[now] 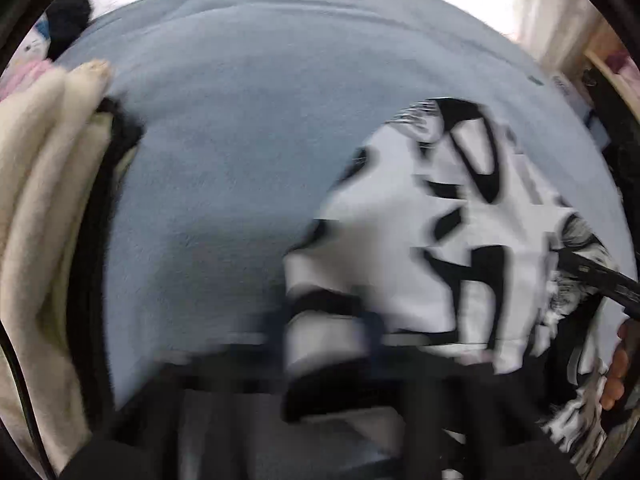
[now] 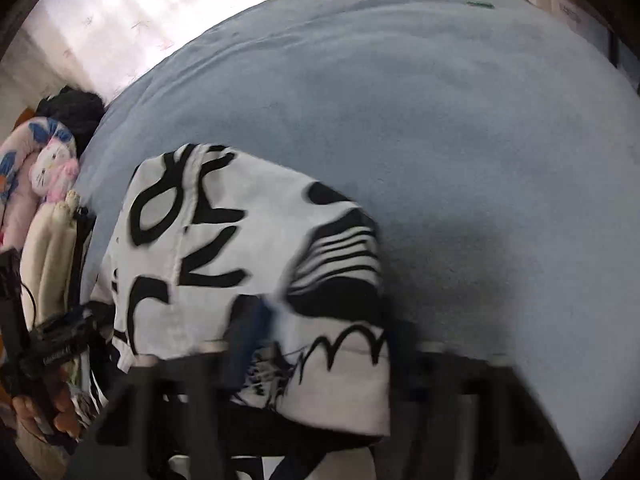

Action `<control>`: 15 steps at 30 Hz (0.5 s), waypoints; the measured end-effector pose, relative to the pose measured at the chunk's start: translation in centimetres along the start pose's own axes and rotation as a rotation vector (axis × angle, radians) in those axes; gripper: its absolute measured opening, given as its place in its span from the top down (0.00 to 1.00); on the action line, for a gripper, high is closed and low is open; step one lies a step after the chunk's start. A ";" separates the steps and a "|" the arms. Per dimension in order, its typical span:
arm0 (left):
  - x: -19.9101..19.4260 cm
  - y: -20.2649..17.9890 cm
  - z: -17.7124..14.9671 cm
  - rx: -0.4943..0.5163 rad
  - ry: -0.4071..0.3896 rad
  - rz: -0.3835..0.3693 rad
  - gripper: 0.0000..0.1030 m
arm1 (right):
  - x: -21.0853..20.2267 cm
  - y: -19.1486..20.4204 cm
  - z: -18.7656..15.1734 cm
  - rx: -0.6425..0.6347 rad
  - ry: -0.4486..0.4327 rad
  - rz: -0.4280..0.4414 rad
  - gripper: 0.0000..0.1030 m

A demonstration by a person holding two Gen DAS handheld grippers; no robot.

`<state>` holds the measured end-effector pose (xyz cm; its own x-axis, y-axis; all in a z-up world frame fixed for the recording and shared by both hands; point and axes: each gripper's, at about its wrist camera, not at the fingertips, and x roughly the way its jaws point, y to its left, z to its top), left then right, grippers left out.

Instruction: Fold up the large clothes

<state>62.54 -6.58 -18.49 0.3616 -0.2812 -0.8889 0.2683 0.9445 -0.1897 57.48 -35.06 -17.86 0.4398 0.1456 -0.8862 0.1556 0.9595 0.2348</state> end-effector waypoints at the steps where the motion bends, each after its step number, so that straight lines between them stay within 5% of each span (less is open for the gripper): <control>1: -0.4 -0.4 -0.1 0.008 -0.018 0.030 0.94 | -0.3 0.2 0.1 -0.008 -0.006 -0.012 0.88; 5: -2.8 -2.3 -0.8 0.060 -0.093 0.114 0.97 | -3.3 1.9 -0.3 -0.086 -0.077 -0.075 0.95; 10: -9.7 -3.0 -3.2 0.059 -0.183 0.038 0.98 | -11.0 3.3 -3.6 -0.171 -0.240 -0.060 0.95; 15: -18.4 -2.5 -9.3 0.114 -0.308 -0.086 0.97 | -19.6 3.2 -11.9 -0.249 -0.404 -0.023 0.95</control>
<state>46.94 -2.15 -5.55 0.5812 -0.4136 -0.7008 0.4014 0.8949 -0.1952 38.85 -32.00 -4.48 0.7552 0.0655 -0.6522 -0.0258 0.9972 0.0703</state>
